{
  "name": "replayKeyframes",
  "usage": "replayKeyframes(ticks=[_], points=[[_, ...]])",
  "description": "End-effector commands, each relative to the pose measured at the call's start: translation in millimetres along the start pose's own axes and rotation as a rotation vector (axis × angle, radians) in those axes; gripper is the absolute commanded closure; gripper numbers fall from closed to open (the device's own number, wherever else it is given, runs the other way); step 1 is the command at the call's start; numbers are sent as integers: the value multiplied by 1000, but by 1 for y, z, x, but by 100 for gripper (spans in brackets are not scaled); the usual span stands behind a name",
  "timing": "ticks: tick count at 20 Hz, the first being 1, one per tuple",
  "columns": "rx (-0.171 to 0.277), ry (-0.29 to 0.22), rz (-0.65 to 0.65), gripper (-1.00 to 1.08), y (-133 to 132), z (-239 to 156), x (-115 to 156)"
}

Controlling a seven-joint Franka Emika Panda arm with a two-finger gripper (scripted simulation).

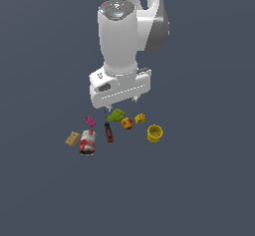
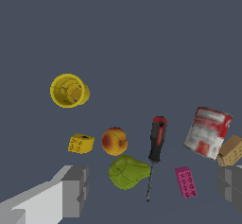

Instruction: Pick up a designated object from a clutter of objects.

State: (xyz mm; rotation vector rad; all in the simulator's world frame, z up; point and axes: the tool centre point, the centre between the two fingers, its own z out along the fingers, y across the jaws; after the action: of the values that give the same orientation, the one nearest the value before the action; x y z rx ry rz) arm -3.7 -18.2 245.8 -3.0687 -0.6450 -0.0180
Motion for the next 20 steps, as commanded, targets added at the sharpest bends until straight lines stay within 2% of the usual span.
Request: replayKeyframes(ticks=[1, 20], points=[[-3, -2, -61, -92, 2, 10, -5], [-10, -17, -522, -92, 11, 84, -52]])
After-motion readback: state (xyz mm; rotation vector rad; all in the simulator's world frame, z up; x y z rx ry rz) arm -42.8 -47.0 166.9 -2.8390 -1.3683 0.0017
